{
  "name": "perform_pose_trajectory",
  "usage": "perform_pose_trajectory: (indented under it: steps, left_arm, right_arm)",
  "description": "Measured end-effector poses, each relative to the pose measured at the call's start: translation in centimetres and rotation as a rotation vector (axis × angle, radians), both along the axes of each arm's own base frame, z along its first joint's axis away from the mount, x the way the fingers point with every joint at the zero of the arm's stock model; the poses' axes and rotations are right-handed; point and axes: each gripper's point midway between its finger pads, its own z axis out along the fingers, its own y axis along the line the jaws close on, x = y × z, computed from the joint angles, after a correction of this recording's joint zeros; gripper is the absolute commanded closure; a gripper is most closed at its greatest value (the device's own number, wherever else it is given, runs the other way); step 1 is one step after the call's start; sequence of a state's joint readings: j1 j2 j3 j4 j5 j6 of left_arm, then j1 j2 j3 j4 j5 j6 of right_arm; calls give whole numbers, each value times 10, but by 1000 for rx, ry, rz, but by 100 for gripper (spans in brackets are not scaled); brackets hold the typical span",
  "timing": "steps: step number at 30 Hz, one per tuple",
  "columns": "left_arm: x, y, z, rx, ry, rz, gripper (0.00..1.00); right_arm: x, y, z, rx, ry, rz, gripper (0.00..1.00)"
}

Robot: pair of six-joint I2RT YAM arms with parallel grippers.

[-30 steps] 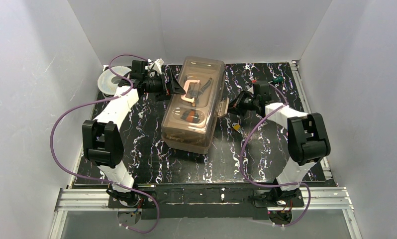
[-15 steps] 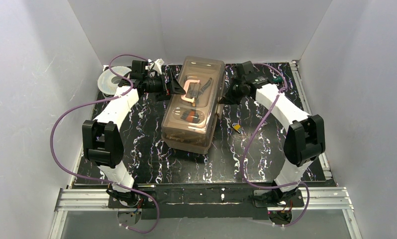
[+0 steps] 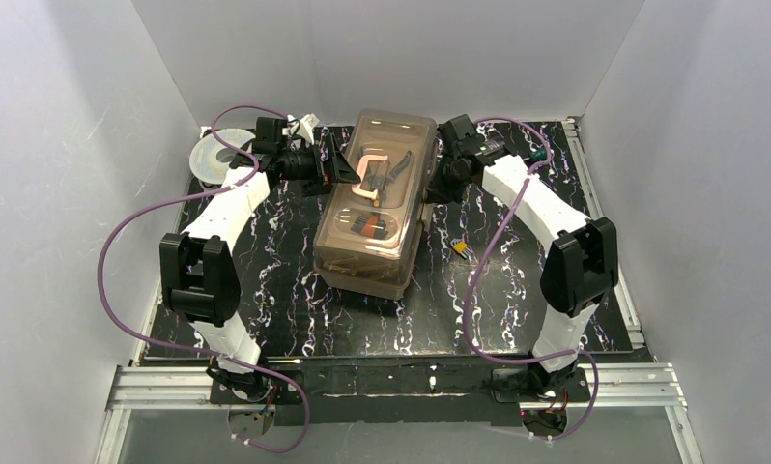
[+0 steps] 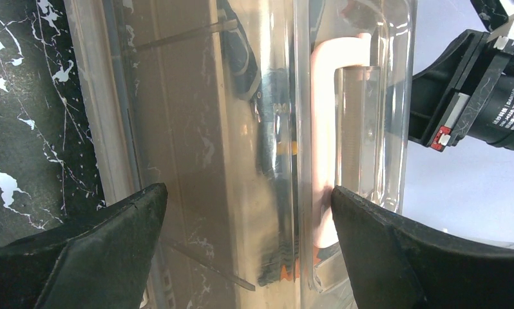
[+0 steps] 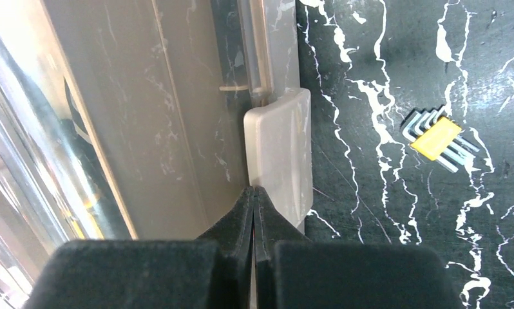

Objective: Pack the tool kit

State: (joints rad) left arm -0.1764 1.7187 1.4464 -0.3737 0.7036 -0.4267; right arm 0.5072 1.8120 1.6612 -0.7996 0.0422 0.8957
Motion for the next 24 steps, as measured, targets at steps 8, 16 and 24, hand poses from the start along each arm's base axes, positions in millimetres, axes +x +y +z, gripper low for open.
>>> perform_pose_trajectory:
  steps: [8,16,24]
  left_arm:
    - [0,0,0,1,0,0,2]
    - [0,0,0,2,-2,-2,2]
    - [0,0,0,2,-2,-2,2]
  right_arm:
    - [-3,-22,23,-35,-94,-16,99]
    - [-8,-70,-2,-161,-52,-120,99]
    - [-15,-78,-58,-258,75,-120,99]
